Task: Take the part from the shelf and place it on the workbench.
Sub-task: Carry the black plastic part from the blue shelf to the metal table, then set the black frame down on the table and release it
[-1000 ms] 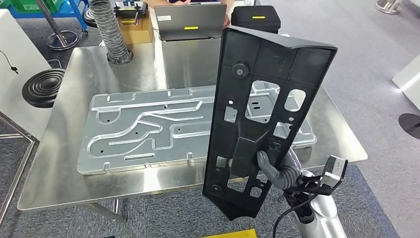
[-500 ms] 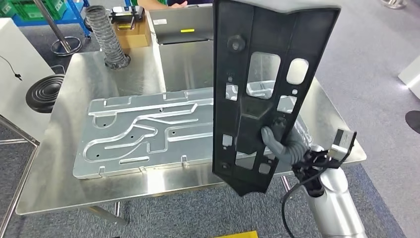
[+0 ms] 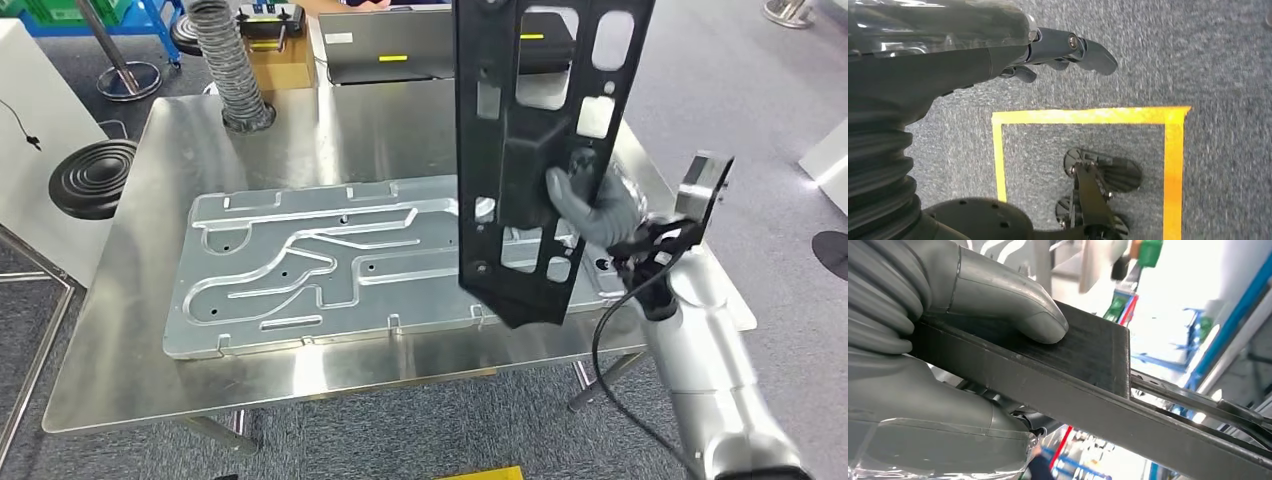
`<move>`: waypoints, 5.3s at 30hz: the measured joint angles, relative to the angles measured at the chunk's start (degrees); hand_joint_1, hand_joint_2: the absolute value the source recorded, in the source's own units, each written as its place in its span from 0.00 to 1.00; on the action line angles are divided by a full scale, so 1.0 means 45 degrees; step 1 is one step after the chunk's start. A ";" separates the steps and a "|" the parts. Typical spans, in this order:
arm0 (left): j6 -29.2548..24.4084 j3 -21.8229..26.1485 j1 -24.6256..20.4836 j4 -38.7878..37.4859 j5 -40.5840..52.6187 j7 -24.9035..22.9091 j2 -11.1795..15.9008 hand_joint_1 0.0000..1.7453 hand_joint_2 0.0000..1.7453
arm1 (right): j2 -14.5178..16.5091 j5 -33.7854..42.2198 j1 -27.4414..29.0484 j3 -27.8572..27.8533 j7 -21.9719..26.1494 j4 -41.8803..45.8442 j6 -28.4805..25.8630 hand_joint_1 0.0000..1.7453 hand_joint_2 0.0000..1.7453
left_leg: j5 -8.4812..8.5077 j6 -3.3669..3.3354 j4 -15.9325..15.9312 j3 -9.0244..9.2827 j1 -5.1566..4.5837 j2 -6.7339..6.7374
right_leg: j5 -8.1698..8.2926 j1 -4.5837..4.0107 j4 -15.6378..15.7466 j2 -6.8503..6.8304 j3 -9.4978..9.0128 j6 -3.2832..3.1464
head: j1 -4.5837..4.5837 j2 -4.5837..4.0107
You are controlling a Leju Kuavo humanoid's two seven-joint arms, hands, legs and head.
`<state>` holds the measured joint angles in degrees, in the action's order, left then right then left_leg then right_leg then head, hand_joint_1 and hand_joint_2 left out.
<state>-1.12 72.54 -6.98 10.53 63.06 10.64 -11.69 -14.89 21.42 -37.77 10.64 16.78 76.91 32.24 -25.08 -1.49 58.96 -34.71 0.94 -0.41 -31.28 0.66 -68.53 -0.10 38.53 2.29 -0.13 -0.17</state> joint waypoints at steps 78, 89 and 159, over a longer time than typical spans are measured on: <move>0.0284 -0.0004 -0.0167 -0.0004 0.0195 0.0563 -0.0069 0.00 1.00 | -0.1106 -1.6118 -0.4189 0.7248 0.2086 -0.8117 -0.8495 1.00 1.00 | -0.1476 0.0512 0.3118 -0.1521 -0.0074 0.0013 | 0.1648 -0.0070 0.2549 -0.0012 -0.0830 -0.0638 | 0.0004 0.0000; 0.0251 0.0000 -0.0148 -0.0004 0.0169 0.0648 -0.0055 0.00 1.00 | -0.0841 -1.6108 -0.3992 0.7213 0.2291 -0.8642 -0.8549 1.00 1.00 | 0.0175 0.0041 -0.0038 -0.0147 -0.0097 -0.0006 | 0.1251 -0.0088 0.2016 0.0060 -0.0671 -0.0162 | 0.0000 0.0000; 0.0351 -0.0058 -0.0140 -0.0004 0.0272 0.0690 -0.0051 0.00 0.00 | -0.0974 -1.5951 -0.4204 0.7161 0.2357 -0.8859 -0.8317 0.00 0.00 | 0.0037 -0.0046 0.0000 0.0041 -0.0101 0.0003 | 0.1102 -0.0074 0.0798 0.0025 -0.0108 -0.0164 | 0.0000 0.0000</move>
<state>0.46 72.28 -7.61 10.51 64.28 13.74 -11.92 -19.27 -50.36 -56.69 42.86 27.38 37.05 -5.19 -24.91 -1.69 58.96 -34.53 0.49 -0.39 -26.32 0.33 -64.94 0.02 38.04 1.55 -0.13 -0.17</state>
